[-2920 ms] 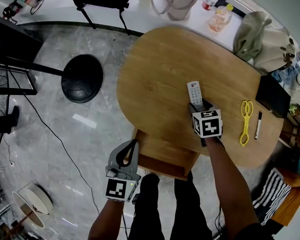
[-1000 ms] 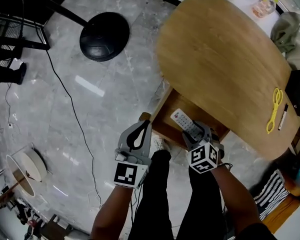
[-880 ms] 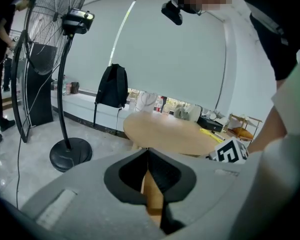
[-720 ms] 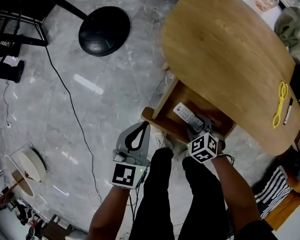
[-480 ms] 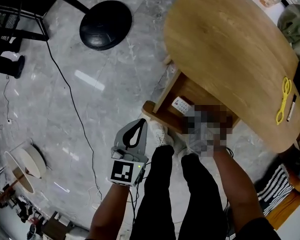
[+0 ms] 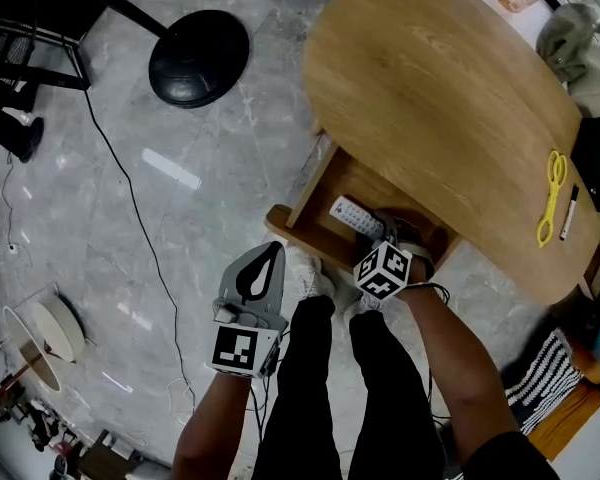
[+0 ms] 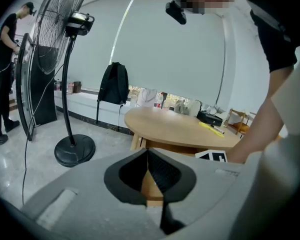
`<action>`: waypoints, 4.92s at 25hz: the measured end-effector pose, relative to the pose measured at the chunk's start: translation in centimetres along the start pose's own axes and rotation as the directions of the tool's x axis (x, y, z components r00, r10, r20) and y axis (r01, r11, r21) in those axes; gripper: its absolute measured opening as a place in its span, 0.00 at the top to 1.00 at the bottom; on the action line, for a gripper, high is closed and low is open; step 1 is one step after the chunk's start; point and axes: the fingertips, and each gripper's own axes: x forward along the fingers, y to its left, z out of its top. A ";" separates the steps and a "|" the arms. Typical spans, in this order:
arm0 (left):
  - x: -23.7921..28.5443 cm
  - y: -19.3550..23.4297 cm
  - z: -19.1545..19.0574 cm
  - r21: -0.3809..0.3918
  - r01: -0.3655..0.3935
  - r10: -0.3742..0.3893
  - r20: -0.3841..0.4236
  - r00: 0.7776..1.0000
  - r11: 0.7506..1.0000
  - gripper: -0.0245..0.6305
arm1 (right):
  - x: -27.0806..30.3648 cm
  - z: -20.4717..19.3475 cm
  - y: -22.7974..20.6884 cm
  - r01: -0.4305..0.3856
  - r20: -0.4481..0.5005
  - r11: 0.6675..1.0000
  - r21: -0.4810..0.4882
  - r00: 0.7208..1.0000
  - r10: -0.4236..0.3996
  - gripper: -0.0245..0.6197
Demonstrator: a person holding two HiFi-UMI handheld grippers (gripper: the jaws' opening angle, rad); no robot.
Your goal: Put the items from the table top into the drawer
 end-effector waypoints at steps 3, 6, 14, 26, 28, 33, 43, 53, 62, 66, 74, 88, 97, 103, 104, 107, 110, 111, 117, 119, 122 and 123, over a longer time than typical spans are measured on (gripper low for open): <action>0.2 -0.2 0.3 0.003 0.003 -0.003 0.002 1.000 1.000 0.93 | 0.1 0.1 0.0 0.001 0.002 1.000 -0.004 1.000 -0.001 0.60; 0.5 -0.4 0.5 0.018 0.009 -0.009 0.001 1.000 1.000 0.93 | -0.2 0.4 -0.1 0.004 0.021 1.000 0.012 1.000 -0.004 0.59; 2.9 -2.2 2.1 0.034 0.047 -0.047 -0.010 0.999 0.998 0.93 | -6.8 3.0 -1.7 0.040 0.198 0.999 0.032 0.979 -0.046 0.58; 8.3 -10.7 8.1 0.118 0.181 -0.182 0.002 0.983 0.976 0.93 | -21.2 1.0 -9.7 0.132 0.341 0.937 0.325 0.907 -0.246 0.63; 9.2 -12.2 9.2 0.137 0.203 -0.207 0.011 0.978 0.969 0.93 | -23.0 0.0 -11.3 0.152 0.343 0.914 0.375 0.894 -0.290 0.68; 10.9 -16.7 10.1 0.166 0.268 -0.270 -0.008 0.963 0.949 0.93 | -26.5 -4.1 -15.2 0.235 0.301 0.844 0.482 0.860 -0.411 0.88; 14.2 -25.3 11.9 0.218 0.381 -0.384 -0.032 0.923 0.898 0.93 | -29.9 -14.4 -20.7 0.322 0.161 0.656 0.683 0.809 -0.565 0.97; 15.6 -31.0 11.3 0.231 0.450 -0.443 -0.083 0.893 0.863 0.93 | -29.4 -24.1 -24.7 0.251 0.063 0.454 0.855 0.818 -0.572 0.74; 16.2 -32.6 10.7 0.198 0.459 -0.449 -0.095 0.888 0.866 0.93 | -25.6 -30.2 -28.7 0.196 0.004 0.379 0.905 0.884 -0.467 0.65; 17.0 -32.6 11.7 0.218 0.455 -0.447 -0.087 0.890 0.863 0.93 | -24.1 -31.2 -29.3 0.187 -0.011 0.382 0.905 0.908 -0.419 0.65; 18.2 -32.4 13.2 0.240 0.456 -0.446 -0.097 0.890 0.857 0.93 | -22.4 -32.2 -30.2 0.183 -0.044 0.374 0.909 0.936 -0.350 0.65; 18.2 -31.6 13.2 0.242 0.444 -0.435 -0.094 0.895 0.863 0.93 | -22.3 -32.3 -30.3 0.245 -0.103 0.405 0.881 0.934 -0.341 0.80; 17.0 -29.4 12.7 0.248 0.411 -0.403 -0.087 0.911 0.877 0.93 | -25.1 -28.2 -29.9 0.253 -0.041 0.459 0.852 0.905 -0.423 0.80; 15.7 -28.0 12.7 0.241 0.380 -0.377 -0.060 0.924 0.893 0.93 | -27.8 -23.3 -28.5 0.249 0.032 0.527 0.812 0.884 -0.466 0.80; 15.4 -27.7 12.7 0.236 0.372 -0.370 -0.054 0.927 0.898 0.93 | -28.1 -22.4 -28.0 0.243 0.043 0.537 0.808 0.884 -0.465 0.80; 14.6 -26.6 12.3 0.218 0.353 -0.353 -0.042 0.935 0.910 0.93 | -28.6 -19.5 -26.3 0.227 0.076 0.572 0.788 0.886 -0.457 0.80; 13.4 -25.3 11.8 0.204 0.332 -0.332 -0.035 0.943 0.921 0.93 | -28.8 -16.6 -24.4 0.222 0.111 0.625 0.748 0.887 -0.448 0.80; 13.0 -24.8 11.7 0.199 0.322 -0.323 -0.031 0.946 0.925 0.93 | -28.8 -15.6 -23.8 0.223 0.121 0.646 0.730 0.888 -0.444 0.80; 10.7 -20.6 10.9 0.173 0.255 -0.257 -0.010 0.966 0.951 0.93 | -28.0 -10.0 -19.8 0.203 0.181 0.740 0.641 0.897 -0.403 0.80; 9.8 -19.2 10.4 0.163 0.231 -0.233 -0.006 0.972 0.959 0.93 | -27.5 -8.2 -18.3 0.193 0.203 0.774 0.603 0.901 -0.382 0.80; 8.2 -17.2 9.5 0.139 0.197 -0.200 0.005 0.980 0.971 0.93 | -26.6 -5.7 -15.9 0.157 0.243 0.817 0.555 0.909 -0.340 0.80; 7.8 -16.6 9.3 0.133 0.187 -0.190 0.009 0.982 0.973 0.93 | -26.2 -4.9 -15.1 0.143 0.254 0.827 0.544 0.911 -0.325 0.80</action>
